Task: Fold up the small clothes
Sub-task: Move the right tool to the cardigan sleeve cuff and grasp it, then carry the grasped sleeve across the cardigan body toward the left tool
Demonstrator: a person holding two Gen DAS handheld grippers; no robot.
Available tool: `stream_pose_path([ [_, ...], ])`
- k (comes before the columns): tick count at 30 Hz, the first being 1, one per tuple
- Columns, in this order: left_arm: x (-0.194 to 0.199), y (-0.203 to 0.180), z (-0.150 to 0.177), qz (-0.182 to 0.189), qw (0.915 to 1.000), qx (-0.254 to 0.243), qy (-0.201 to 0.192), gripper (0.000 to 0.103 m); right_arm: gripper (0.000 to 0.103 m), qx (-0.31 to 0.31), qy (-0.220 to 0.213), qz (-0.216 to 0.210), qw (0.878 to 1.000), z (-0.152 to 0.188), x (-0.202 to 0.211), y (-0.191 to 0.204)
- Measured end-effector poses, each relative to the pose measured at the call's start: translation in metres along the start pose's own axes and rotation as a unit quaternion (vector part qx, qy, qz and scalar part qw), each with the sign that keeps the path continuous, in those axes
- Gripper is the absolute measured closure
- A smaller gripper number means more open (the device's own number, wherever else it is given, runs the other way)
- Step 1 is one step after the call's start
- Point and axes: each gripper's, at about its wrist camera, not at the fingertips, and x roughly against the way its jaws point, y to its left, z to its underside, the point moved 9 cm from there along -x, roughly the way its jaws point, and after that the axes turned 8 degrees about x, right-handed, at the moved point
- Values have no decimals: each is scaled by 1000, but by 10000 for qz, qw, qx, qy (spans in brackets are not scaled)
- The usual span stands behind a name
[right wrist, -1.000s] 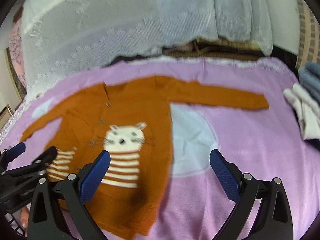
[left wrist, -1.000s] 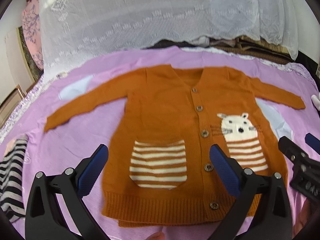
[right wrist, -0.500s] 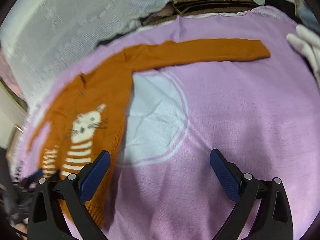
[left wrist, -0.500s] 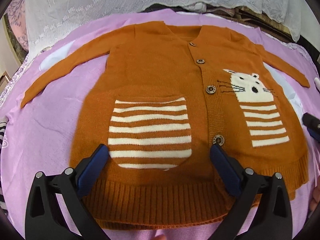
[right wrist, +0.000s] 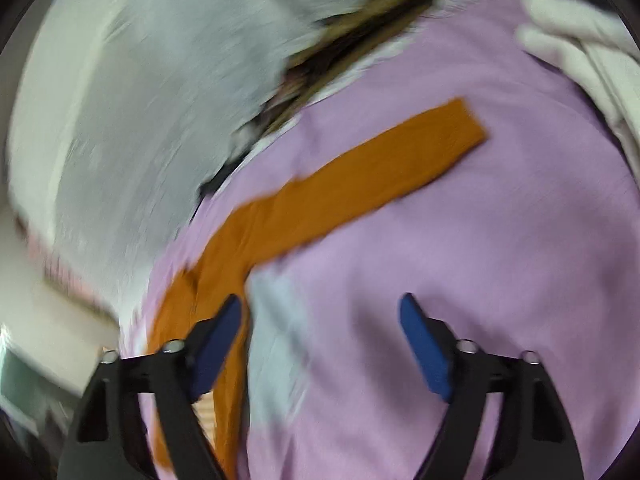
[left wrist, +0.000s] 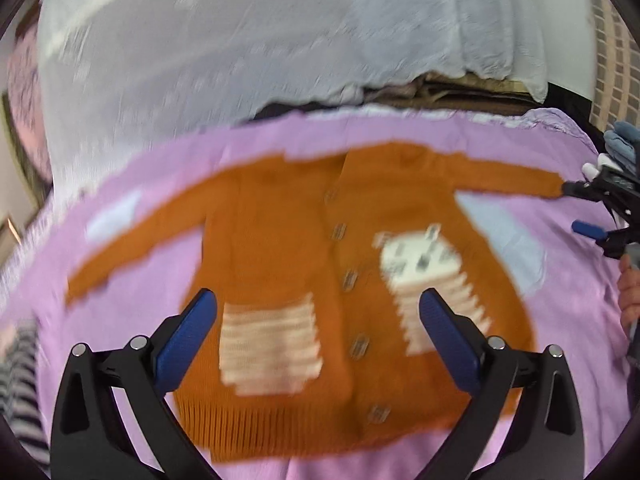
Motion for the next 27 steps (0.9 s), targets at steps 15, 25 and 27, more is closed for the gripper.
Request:
stream_pose_path([
  [15,-150,-72,-73,-327,9940,688,783,4,76,-1321,-838,710,9851,-72,-51,-63],
  [25,-203,-66,-43,-212,9875,810,1333,4,97,-762,-1095,773,9880,-83,-51,-59],
  [27,-197,-64,-45,-118,9881,849,1275,4,97,-585,-1233,728,9880,-86,-45,-49],
])
